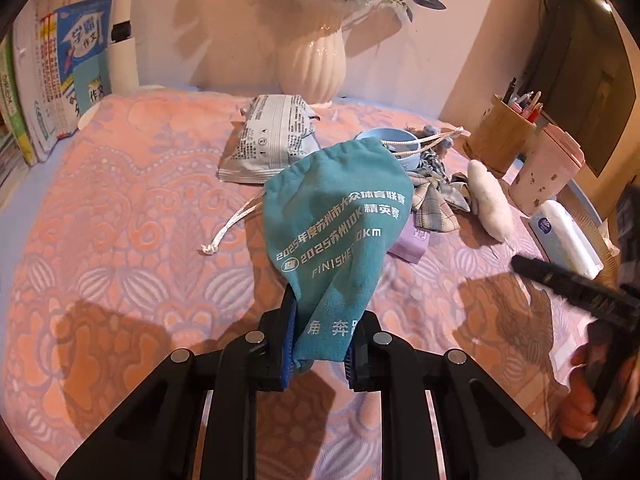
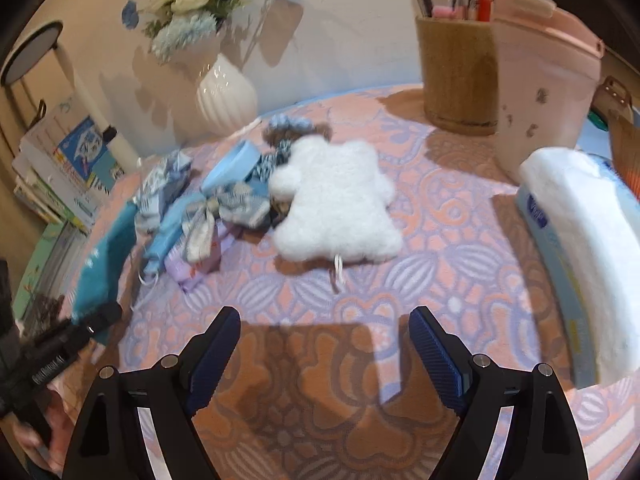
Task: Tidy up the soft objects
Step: 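Grasp the teal drawstring bag with the left tool while the right tool grasps the white fluffy plush, then carry the teal bag and white plush to the amber bowl and release both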
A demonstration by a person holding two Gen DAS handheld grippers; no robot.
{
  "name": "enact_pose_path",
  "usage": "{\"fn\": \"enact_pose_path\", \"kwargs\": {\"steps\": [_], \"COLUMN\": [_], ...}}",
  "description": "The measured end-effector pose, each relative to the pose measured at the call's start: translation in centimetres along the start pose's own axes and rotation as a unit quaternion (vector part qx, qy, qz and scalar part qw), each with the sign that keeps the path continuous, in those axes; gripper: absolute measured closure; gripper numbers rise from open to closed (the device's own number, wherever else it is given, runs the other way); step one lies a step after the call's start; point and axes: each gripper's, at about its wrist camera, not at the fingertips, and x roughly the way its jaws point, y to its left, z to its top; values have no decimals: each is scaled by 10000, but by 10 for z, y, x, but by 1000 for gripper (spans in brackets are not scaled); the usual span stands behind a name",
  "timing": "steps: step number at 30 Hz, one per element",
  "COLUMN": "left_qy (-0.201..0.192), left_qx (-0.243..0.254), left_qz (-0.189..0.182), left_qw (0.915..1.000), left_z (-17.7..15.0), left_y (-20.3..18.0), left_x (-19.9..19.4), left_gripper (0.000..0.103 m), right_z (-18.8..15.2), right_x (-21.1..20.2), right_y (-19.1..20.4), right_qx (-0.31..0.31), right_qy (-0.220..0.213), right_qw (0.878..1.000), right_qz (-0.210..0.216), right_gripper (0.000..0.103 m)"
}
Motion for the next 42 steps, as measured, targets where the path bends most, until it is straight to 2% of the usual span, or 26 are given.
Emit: {"fn": "enact_pose_path", "kwargs": {"steps": [4,10,11,12,14,19,25,32,36,42], "left_qy": [8,-26,-21,-15,-14,-61,-141,-78,-272,-622], "left_qx": [-124,-85,-75,-67,-68,-2,249,490,787,1218], "left_qz": [9,87,92,94,100,185,311,-82,-227,-398], "left_qw": [9999,9999,9999,9999,9999,9998,9991,9987,9963,9898], "left_z": [2,-1,-1,-1,-1,-4,-10,-21,-14,3], "left_y": [4,3,2,2,2,-2,-21,-60,-91,-137], "left_x": [4,2,2,2,2,0,-10,-22,-37,-57], "left_gripper": [87,87,87,87,87,87,87,87,88,88], "right_z": [28,46,46,44,37,17,-11,-24,-21,-11], "right_x": [-6,37,40,44,45,17,-2,-44,-64,-112], "right_y": [5,-1,-2,-3,-2,3,-5,-7,-12,-37], "right_qx": [-147,30,54,90,98,-108,-172,-145,-96,192], "right_qy": [-147,52,74,128,85,-168,-57,-304,-429,-990], "right_qw": [9995,9991,9993,9995,9995,9996,9996,9994,9990,9949], "right_qz": [-219,-411,-373,-279,-281,-185,-236,12,-15,-52], "right_gripper": [15,17,28,45,46,49,50,50,50,50]}}
